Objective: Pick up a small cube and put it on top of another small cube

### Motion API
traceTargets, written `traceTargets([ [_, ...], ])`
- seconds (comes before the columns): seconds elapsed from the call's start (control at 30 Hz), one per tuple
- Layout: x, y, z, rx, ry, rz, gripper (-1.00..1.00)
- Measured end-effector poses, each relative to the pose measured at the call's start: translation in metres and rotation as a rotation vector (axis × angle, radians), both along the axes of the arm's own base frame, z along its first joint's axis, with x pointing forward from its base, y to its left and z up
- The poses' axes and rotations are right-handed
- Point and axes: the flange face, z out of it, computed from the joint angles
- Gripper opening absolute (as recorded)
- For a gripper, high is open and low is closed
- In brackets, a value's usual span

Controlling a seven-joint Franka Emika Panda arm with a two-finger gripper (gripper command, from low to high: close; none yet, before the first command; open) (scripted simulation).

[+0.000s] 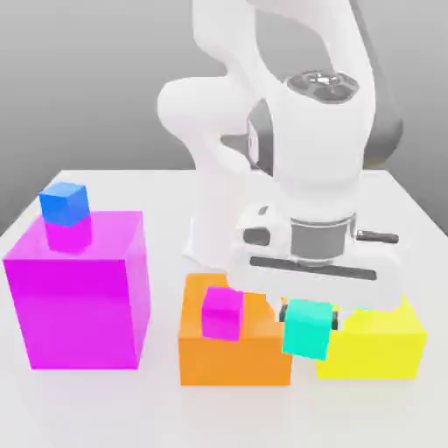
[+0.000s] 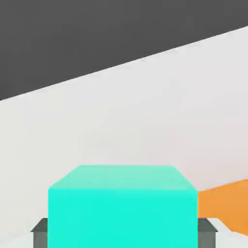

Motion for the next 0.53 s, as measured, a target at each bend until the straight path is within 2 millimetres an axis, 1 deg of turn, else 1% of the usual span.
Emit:
traceTargets([
  [0.13, -0.023, -0.035, 0.029, -0.009, -0.006, 0.023, -1.00],
  [0.27, -0.050, -0.069, 0.051, -0.033, -0.009, 0.037, -1.00],
  [0.3, -0.053, -0.073, 0.046, -0.037, -0.009, 0.038, -1.00],
  [0.33, -0.054, -0.075, 0.037, -0.039, -0.009, 0.039, -1.00],
  [0.43, -0.055, -0.077, 0.003, -0.042, -0.009, 0.040, -1.00],
  [0.47, -0.056, -0.077, -0.006, -0.042, -0.009, 0.040, 1.00],
  [0.53, -0.056, -0.077, -0.006, -0.042, -0.009, 0.040, 1.00],
])
